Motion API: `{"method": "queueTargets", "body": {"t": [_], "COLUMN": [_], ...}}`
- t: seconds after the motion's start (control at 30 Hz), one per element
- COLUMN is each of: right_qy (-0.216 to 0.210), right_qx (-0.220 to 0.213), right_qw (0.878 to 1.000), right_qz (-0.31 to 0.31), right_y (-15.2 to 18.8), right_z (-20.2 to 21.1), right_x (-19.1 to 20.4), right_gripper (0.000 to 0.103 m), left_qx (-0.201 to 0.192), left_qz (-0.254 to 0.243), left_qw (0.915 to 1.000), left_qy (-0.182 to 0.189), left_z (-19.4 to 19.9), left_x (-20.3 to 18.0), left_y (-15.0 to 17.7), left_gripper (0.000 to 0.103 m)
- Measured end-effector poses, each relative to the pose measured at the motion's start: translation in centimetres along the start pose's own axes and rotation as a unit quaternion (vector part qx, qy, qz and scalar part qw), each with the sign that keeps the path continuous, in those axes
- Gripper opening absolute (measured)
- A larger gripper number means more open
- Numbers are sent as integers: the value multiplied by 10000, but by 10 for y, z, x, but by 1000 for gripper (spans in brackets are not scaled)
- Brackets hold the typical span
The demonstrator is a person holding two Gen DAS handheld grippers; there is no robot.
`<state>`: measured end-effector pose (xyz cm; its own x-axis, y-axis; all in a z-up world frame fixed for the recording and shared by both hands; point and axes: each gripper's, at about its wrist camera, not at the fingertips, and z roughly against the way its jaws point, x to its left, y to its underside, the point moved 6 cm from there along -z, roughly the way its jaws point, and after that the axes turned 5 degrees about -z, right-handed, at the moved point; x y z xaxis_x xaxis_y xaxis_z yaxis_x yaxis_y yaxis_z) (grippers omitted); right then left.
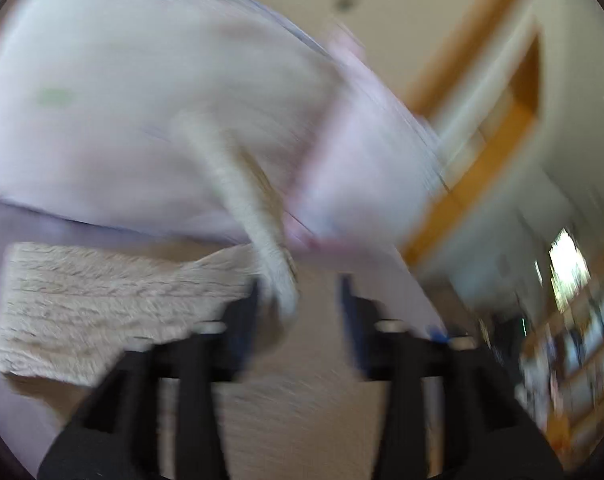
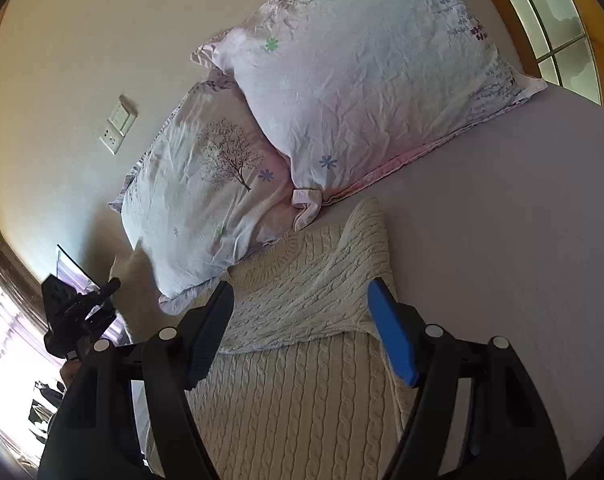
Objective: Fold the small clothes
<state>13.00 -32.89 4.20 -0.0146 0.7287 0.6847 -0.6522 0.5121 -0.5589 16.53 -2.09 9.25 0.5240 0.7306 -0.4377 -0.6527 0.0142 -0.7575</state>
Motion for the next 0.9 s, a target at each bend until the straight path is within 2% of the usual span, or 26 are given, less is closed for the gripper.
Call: {"method": "queueTargets", "body": {"t": [0.07, 0.1, 0.13, 0.2, 0.27, 0.3, 0.33, 0.37, 0.43, 0.53, 0.67, 0.73, 0.8, 0.9], "right_qy": [-68, -110, -113, -147, -382, -533, -678, -835, -1015, -1103, -1041, -1109, -1332, -1580], "right_qx": [100, 131, 145, 188, 403, 538, 677, 882, 1159, 1570, 1890, 2026, 2126, 2213], "right_qw": [9999, 9998, 9998, 9992, 9975, 9961, 9944, 9916, 9870, 9808, 9764, 9724, 9669, 9606], "right_qz": [13, 54, 122, 328, 440, 450, 451, 439, 463, 352, -104, -334, -470, -571], "right_y": [7, 11, 14, 26, 44, 55, 66, 81, 105, 145, 176, 186, 193, 201], "right_z": [8, 16, 23, 43, 60, 67, 74, 83, 98, 117, 109, 94, 81, 64], "right_x": [0, -1, -3, -7, -13, -16, -20, -24, -31, -52, -81, -91, -92, -89], "right_gripper": [71, 72, 79, 83, 83, 83, 83, 83, 83, 83, 82, 77, 76, 67], "left_qx": [422, 472, 471, 373, 252, 185, 157, 98, 49, 148, 487, 484, 556, 618], "left_qz": [-615, -703, -699, -483, -303, -265, -276, -317, -271, 259, 796, 1117, 1260, 1366], "left_qw": [9971, 9964, 9964, 9979, 9987, 9990, 9992, 9994, 9996, 9993, 9947, 9923, 9903, 9887], "left_qy": [121, 104, 97, 219, 312, 305, 242, 60, -104, -225, -437, -224, -169, -15], "left_z": [-24, -23, -15, 19, 65, 96, 111, 139, 163, 195, 188, 173, 161, 143], "left_x": [-42, -46, -46, -33, -14, -7, -5, 0, 8, 28, 49, 57, 63, 64], "left_y": [23, 30, 37, 53, 68, 85, 94, 114, 141, 205, 260, 275, 284, 290], "left_gripper": [68, 69, 74, 81, 82, 85, 91, 92, 95, 96, 94, 88, 82, 72]}}
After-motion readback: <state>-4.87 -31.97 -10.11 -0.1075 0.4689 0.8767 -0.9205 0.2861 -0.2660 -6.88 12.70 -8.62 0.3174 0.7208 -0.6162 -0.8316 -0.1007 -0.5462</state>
